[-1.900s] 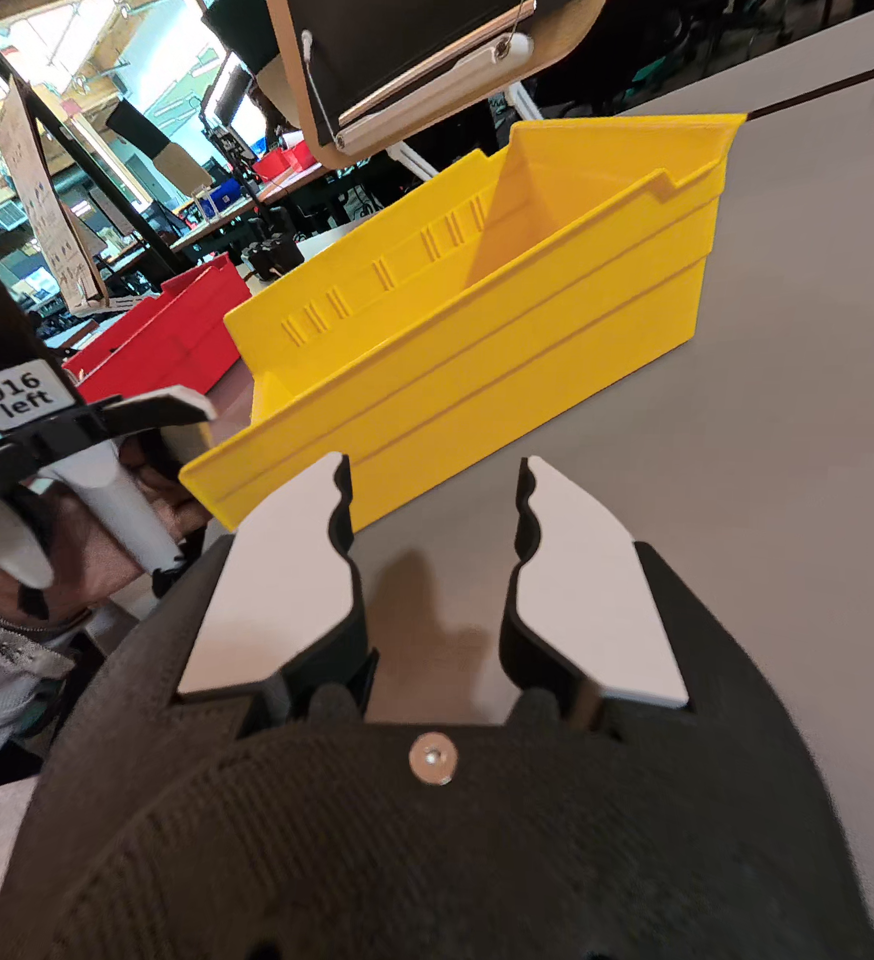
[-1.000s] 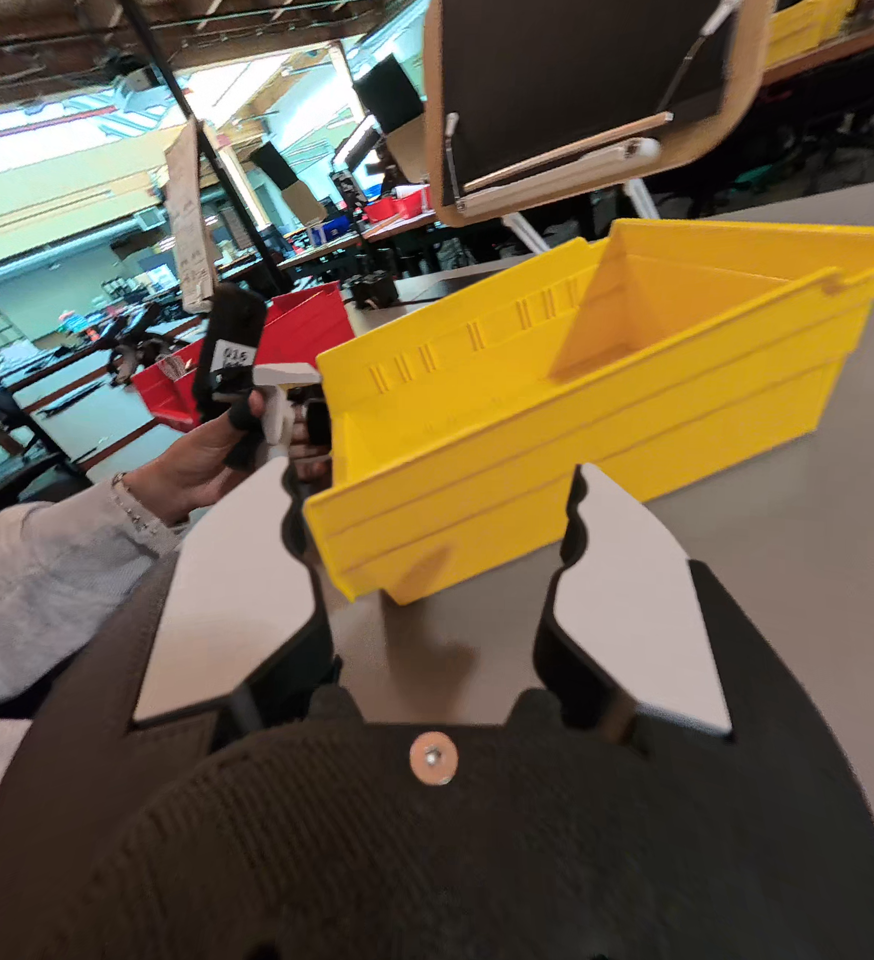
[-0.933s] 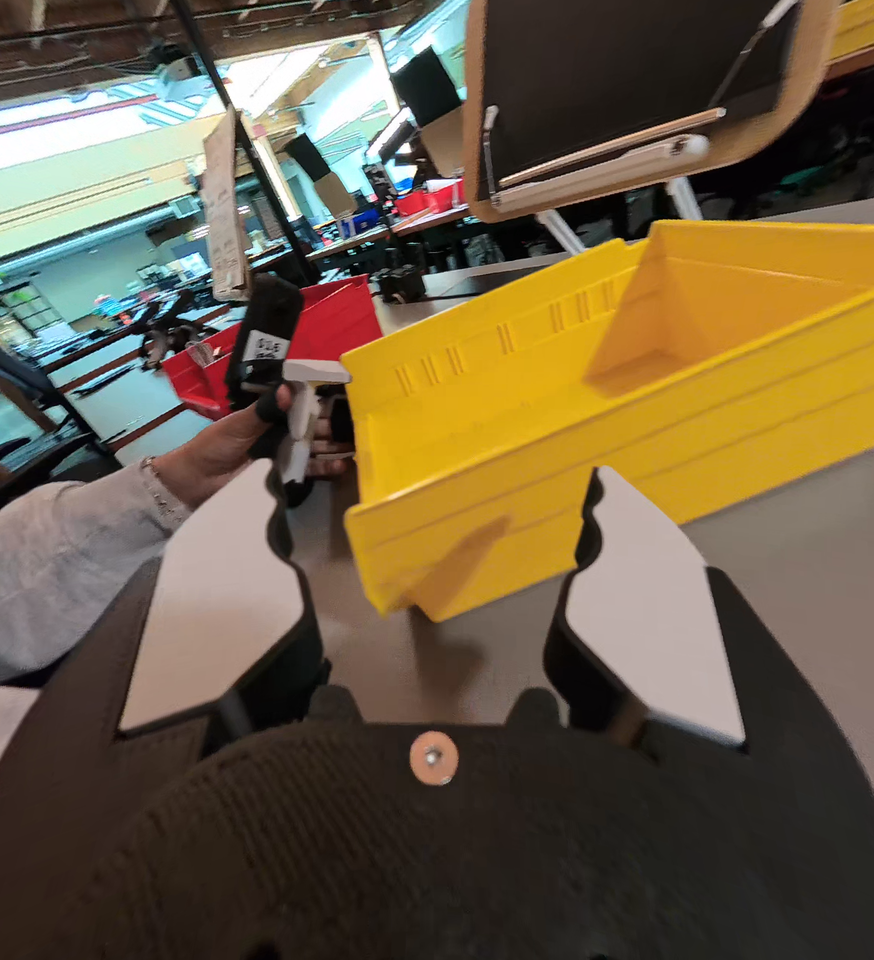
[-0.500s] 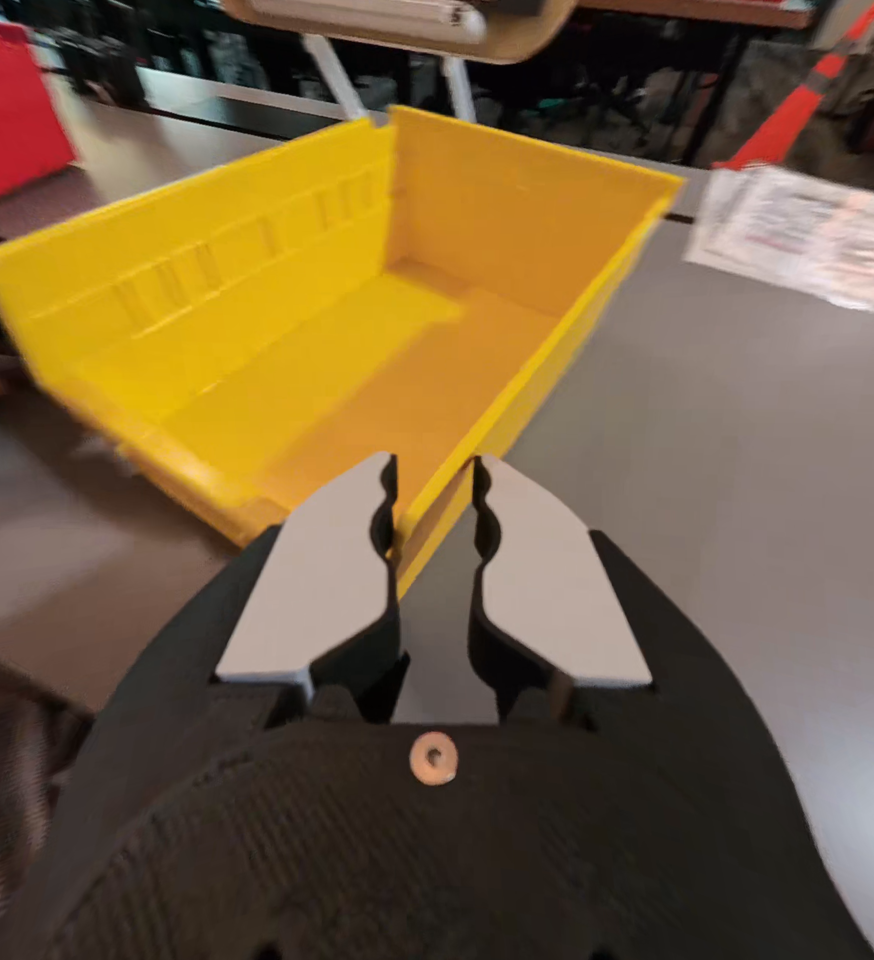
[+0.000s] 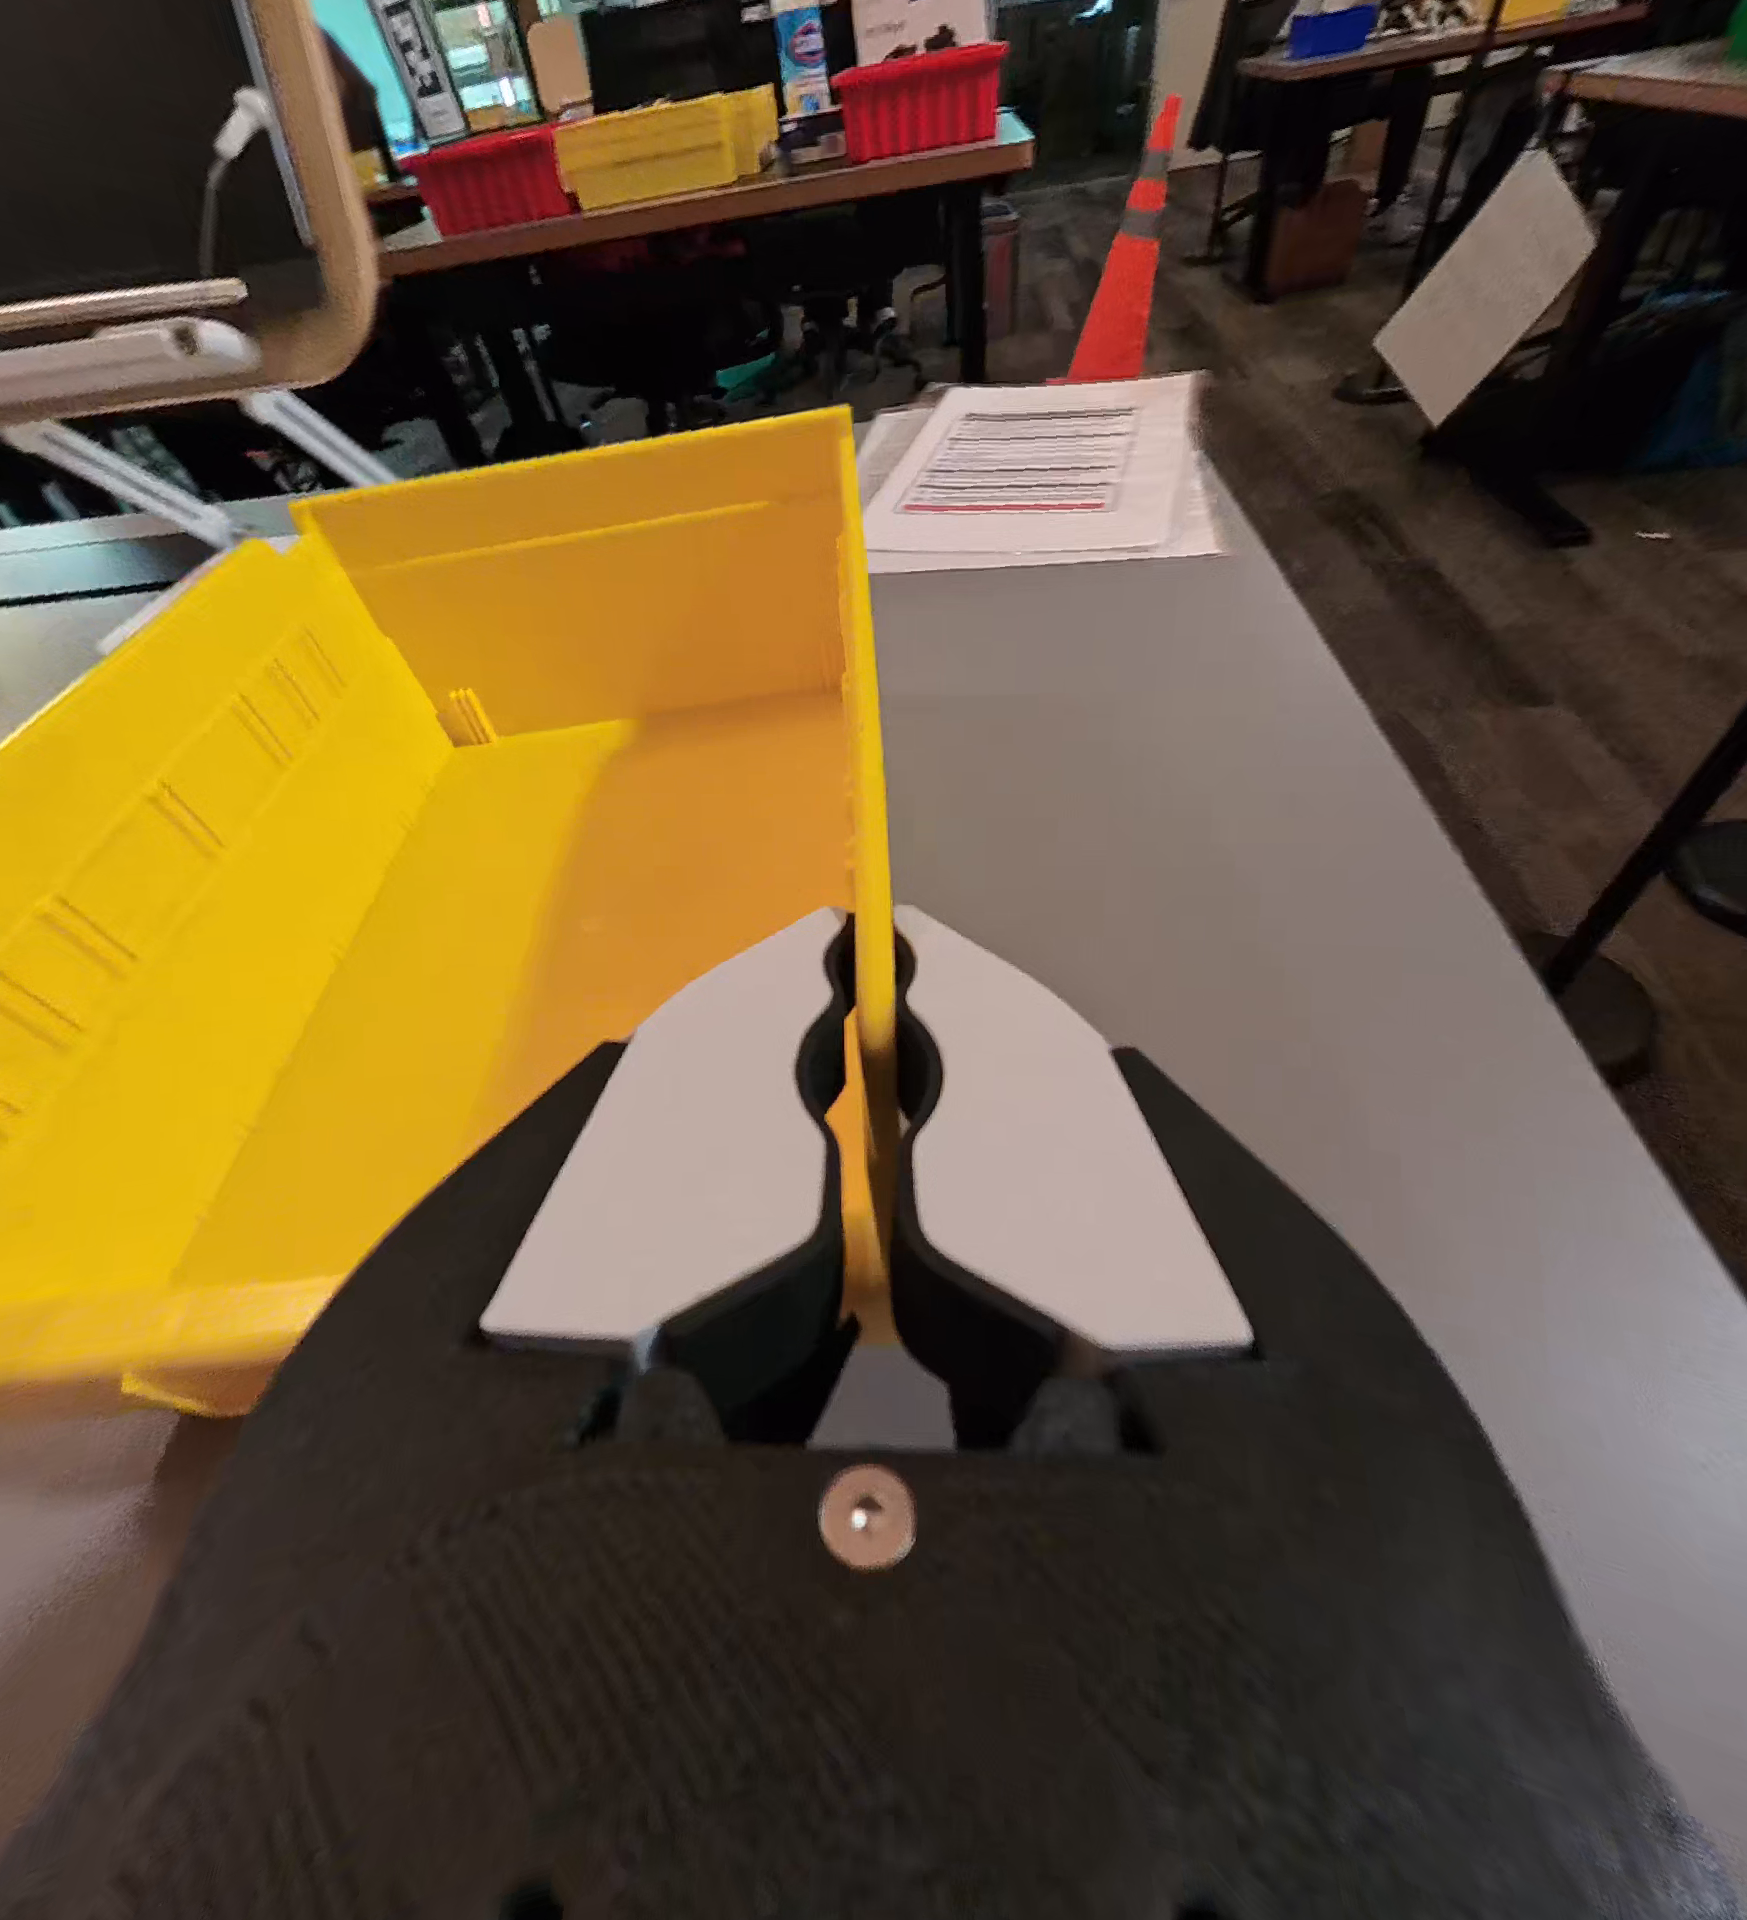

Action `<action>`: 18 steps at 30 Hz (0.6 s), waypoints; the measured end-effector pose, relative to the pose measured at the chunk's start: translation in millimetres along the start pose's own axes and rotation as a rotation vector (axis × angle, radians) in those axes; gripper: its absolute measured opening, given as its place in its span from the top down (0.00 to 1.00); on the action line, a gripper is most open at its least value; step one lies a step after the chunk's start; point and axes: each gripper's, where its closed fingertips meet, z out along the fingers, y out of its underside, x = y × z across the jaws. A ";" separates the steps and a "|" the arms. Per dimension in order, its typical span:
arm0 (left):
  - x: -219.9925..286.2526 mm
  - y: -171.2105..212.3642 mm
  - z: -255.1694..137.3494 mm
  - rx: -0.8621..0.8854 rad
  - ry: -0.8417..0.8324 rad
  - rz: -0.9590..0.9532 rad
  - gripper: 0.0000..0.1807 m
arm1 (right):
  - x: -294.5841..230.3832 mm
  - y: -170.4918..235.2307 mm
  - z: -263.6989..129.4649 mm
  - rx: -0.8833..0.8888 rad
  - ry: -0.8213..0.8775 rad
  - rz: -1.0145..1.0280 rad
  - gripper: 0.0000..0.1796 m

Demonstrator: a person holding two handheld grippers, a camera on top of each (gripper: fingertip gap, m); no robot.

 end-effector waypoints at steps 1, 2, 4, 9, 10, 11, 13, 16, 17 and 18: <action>-0.1 -0.6 -0.4 0.003 -0.001 0.001 0.49 | 10.1 0.3 -0.2 0.003 0.014 0.013 0.98; -0.2 -0.7 -0.5 0.003 -0.002 0.001 0.49 | 19.8 0.2 -0.4 0.012 0.020 0.031 0.98; 0.1 0.5 0.3 -0.004 -0.001 0.002 0.49 | 37.3 -1.3 -1.3 0.040 0.027 0.069 0.98; 0.6 3.2 2.2 -0.021 0.002 0.001 0.50 | 63.2 -4.4 -4.9 0.062 0.034 0.139 0.98; 0.4 2.9 2.0 -0.019 0.002 0.000 0.50 | 65.0 -4.5 -5.7 0.065 0.036 0.147 0.98; 0.1 2.5 1.8 -0.016 0.003 -0.003 0.50 | 66.2 -4.4 -6.4 0.066 0.041 0.149 0.98; -0.6 1.6 1.2 -0.009 0.002 -0.009 0.50 | 67.7 -4.1 -7.9 0.063 0.056 0.132 0.98; -1.2 0.9 0.7 -0.007 -0.001 -0.008 0.50 | 69.0 -3.8 -9.1 0.061 0.068 0.121 0.98; -1.2 1.0 0.8 -0.008 -0.002 -0.007 0.50 | 69.7 -3.7 -9.2 0.062 0.072 0.124 0.97; -1.5 1.1 1.0 -0.009 -0.005 -0.007 0.50 | 74.1 -4.2 -10.3 0.066 0.104 0.131 0.93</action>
